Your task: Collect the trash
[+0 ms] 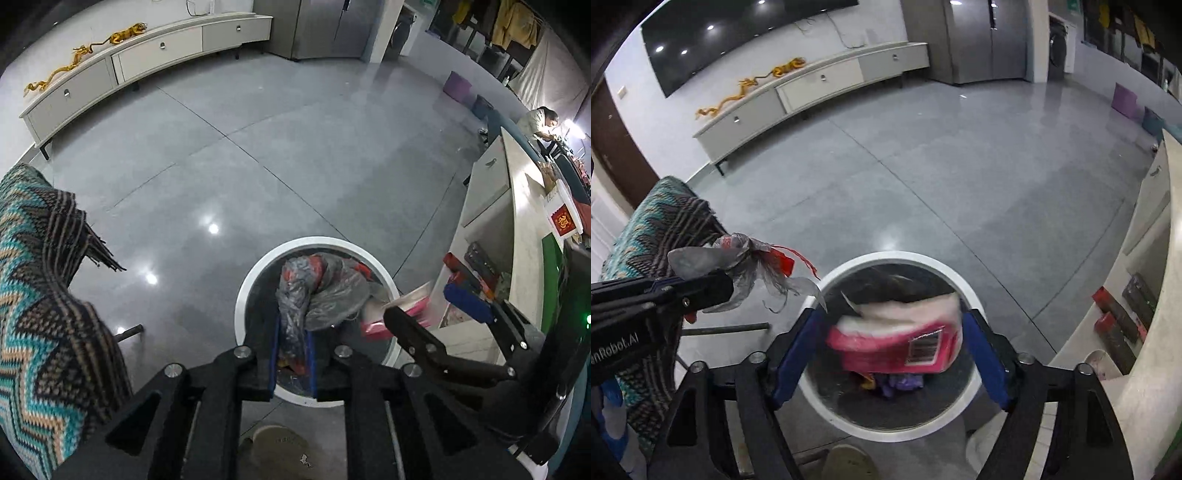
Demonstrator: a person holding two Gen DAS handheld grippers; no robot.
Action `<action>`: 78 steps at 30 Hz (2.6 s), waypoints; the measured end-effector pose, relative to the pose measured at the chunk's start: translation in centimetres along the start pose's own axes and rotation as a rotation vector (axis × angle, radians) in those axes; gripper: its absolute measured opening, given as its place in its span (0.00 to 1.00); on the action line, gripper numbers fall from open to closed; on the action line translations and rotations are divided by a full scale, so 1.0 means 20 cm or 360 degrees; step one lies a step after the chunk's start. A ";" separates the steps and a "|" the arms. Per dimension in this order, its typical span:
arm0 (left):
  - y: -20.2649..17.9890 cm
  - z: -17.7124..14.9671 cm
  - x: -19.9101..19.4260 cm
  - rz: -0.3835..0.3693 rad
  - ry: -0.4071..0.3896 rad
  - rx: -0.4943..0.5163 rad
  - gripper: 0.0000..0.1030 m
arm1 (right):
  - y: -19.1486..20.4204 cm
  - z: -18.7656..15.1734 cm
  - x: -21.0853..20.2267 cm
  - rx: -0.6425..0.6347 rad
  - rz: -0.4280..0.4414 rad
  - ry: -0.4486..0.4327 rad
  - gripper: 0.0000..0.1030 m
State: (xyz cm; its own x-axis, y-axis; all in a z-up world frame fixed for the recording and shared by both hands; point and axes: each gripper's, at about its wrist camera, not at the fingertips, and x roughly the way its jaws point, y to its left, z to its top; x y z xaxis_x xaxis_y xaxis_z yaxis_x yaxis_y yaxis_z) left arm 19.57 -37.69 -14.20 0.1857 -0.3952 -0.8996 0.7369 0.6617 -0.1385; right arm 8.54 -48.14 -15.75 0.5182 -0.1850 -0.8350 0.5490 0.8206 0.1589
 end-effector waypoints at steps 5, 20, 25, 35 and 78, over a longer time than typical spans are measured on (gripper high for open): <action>-0.03 0.03 0.04 -0.0028 -0.0008 -0.0040 0.52 | -0.04 0.00 -0.02 0.0007 -0.0021 -0.0003 0.81; -0.03 -0.13 -0.40 0.0106 -0.0326 -0.0099 0.52 | -0.03 -0.11 -0.50 0.0042 -0.0015 -0.0271 0.80; -0.02 -0.30 -0.65 0.0257 -0.0501 -0.0079 0.53 | 0.09 -0.16 -0.72 -0.0016 0.0014 -0.0397 0.81; 0.10 -0.68 -1.13 0.0468 -0.0784 -0.0145 0.57 | 0.40 -0.32 -1.11 -0.0180 0.0067 -0.0604 0.94; 0.44 -1.39 -1.72 0.1003 -0.1182 -0.0484 1.00 | 0.78 -0.66 -1.60 -0.0295 -0.0148 -0.1082 1.00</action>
State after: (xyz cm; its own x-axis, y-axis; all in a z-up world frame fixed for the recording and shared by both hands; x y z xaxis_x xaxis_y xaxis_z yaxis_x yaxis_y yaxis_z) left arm 1.56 -0.56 3.93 0.9153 -0.1459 -0.3754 0.1884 0.9789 0.0789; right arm -8.18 -22.30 6.42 0.8022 -0.5058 -0.3172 0.5217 0.8522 -0.0397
